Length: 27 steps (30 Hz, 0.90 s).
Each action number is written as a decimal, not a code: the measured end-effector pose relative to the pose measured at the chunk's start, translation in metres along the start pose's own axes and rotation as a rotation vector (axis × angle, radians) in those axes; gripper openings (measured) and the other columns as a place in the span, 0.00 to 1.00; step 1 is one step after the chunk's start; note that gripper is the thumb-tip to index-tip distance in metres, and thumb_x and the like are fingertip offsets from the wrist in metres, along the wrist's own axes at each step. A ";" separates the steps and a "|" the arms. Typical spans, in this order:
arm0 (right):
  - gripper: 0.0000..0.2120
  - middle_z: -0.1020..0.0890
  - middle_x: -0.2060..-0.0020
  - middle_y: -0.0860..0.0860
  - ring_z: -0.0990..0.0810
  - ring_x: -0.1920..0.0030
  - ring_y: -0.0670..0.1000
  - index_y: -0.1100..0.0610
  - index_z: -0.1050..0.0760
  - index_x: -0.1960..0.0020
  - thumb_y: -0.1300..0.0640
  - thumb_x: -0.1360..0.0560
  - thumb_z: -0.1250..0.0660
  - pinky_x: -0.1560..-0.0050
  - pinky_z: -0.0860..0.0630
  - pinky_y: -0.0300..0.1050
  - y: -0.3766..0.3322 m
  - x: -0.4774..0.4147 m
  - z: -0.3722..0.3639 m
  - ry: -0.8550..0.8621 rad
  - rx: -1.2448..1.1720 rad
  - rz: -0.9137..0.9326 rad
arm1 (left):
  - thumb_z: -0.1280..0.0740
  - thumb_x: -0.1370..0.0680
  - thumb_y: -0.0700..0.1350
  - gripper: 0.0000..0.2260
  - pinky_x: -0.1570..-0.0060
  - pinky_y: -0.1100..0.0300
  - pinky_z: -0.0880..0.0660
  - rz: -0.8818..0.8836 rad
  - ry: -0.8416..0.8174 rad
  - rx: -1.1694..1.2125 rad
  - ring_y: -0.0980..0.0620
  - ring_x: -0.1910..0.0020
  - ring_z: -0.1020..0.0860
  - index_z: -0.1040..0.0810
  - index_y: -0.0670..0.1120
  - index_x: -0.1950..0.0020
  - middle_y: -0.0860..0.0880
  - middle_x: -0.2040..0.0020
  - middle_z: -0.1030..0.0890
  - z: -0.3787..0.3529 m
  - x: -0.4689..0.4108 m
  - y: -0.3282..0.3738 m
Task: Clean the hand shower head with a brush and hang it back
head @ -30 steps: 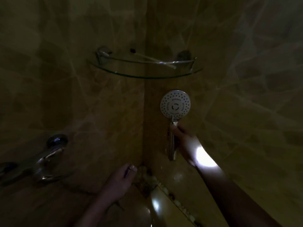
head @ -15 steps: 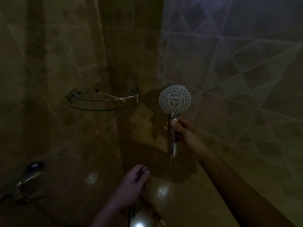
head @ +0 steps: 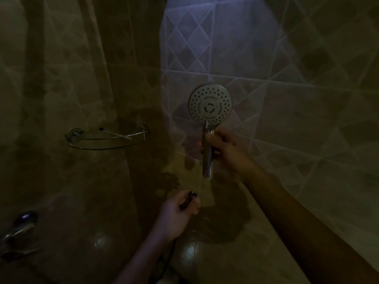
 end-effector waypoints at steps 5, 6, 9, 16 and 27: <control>0.09 0.18 0.52 0.57 0.17 0.50 0.54 0.62 0.23 0.40 0.61 0.18 0.36 0.35 0.27 0.67 -0.012 0.009 -0.007 -0.029 -0.041 0.006 | 0.35 0.20 0.54 0.11 0.40 0.51 0.22 0.015 -0.046 0.036 0.57 0.45 0.18 0.23 0.56 0.38 0.55 0.46 0.17 -0.015 0.002 0.014; 0.08 0.18 0.52 0.57 0.17 0.50 0.53 0.59 0.22 0.42 0.61 0.19 0.36 0.35 0.27 0.67 -0.013 0.011 -0.009 -0.036 -0.045 0.005 | 0.34 0.20 0.53 0.11 0.40 0.51 0.23 0.012 -0.049 0.061 0.57 0.45 0.18 0.22 0.56 0.39 0.55 0.46 0.16 -0.016 0.002 0.017; 0.06 0.20 0.51 0.58 0.16 0.49 0.54 0.57 0.22 0.44 0.61 0.18 0.36 0.34 0.28 0.67 -0.013 0.015 -0.016 -0.045 -0.042 0.011 | 0.33 0.22 0.52 0.12 0.39 0.51 0.22 0.014 -0.033 0.128 0.57 0.46 0.17 0.22 0.53 0.39 0.53 0.46 0.16 -0.014 -0.001 0.022; 0.10 0.19 0.47 0.59 0.18 0.45 0.58 0.61 0.24 0.39 0.60 0.19 0.36 0.35 0.27 0.65 -0.002 0.017 -0.029 -0.042 -0.062 -0.012 | 0.34 0.20 0.46 0.09 0.46 0.55 0.19 -0.005 -0.055 0.195 0.54 0.47 0.16 0.23 0.53 0.40 0.49 0.44 0.17 0.000 -0.003 0.029; 0.12 0.15 0.46 0.56 0.17 0.41 0.56 0.61 0.26 0.35 0.62 0.18 0.40 0.35 0.26 0.57 0.014 0.015 -0.061 -0.186 -0.288 -0.033 | 0.35 0.19 0.43 0.10 0.44 0.50 0.19 -0.077 -0.121 0.233 0.50 0.47 0.15 0.22 0.43 0.39 0.44 0.47 0.15 0.026 0.014 0.027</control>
Point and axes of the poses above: each hand's wrist, its own x-axis away from the middle knuckle, its own z-axis out of the back of the hand, y = z × x, the point moved 8 cm from there along -x, towards the middle knuckle
